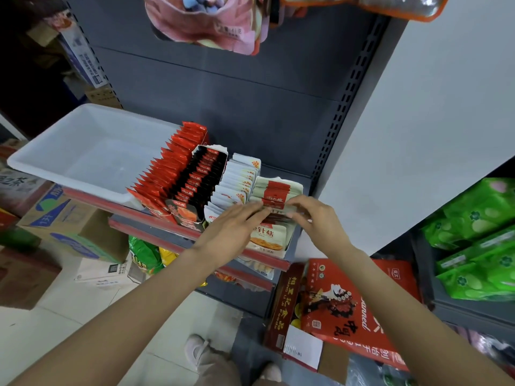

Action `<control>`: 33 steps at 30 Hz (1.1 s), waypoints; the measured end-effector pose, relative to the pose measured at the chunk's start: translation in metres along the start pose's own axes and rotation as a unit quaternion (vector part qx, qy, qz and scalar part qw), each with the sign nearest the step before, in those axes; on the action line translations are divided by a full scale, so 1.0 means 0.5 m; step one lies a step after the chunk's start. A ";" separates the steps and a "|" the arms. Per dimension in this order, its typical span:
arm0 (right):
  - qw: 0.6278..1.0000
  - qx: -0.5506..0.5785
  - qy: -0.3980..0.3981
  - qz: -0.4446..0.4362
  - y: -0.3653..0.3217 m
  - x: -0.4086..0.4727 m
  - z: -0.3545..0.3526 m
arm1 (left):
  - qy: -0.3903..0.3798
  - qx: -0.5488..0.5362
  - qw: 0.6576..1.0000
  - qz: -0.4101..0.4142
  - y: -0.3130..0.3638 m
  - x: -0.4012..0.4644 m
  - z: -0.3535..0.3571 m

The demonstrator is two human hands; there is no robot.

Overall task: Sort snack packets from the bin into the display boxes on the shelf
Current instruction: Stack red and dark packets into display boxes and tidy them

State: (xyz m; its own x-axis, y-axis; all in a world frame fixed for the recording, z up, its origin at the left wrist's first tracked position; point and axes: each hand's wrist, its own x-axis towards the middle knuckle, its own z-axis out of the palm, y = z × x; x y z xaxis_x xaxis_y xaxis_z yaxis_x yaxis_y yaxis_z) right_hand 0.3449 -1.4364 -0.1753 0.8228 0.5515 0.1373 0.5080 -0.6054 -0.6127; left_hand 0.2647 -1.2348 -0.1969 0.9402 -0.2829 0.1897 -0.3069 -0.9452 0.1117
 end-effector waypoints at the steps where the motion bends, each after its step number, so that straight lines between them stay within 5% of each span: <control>1: 1.000 0.000 -0.015 0.000 0.000 0.002 -0.002 | -0.005 0.002 1.000 0.005 -0.003 -0.003 0.002; 9: 0.992 -0.071 -0.086 0.052 -0.011 0.035 -0.006 | 0.025 -0.016 1.000 0.008 0.007 -0.008 -0.007; 14: 0.988 -0.132 -0.035 0.070 -0.025 0.031 0.014 | 0.026 -0.011 0.999 0.022 0.010 -0.010 -0.012; 20: 0.992 -0.064 0.101 0.049 -0.015 -0.018 0.021 | 0.016 -0.037 0.999 -0.029 0.020 -0.010 -0.016; 33: 0.997 -0.002 -0.077 0.021 -0.017 -0.032 0.045 | -0.080 -0.083 0.992 -0.055 0.010 0.027 -0.037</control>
State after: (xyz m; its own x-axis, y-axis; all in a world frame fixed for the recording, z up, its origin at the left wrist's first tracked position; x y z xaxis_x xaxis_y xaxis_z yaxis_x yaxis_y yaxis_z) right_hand 0.3216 -1.4274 -0.1897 0.7940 0.6079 -0.0098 0.4761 -0.6317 -0.6118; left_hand 0.2730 -1.2403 -0.1757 0.9765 -0.2150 0.0123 -0.2095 -0.9355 0.2844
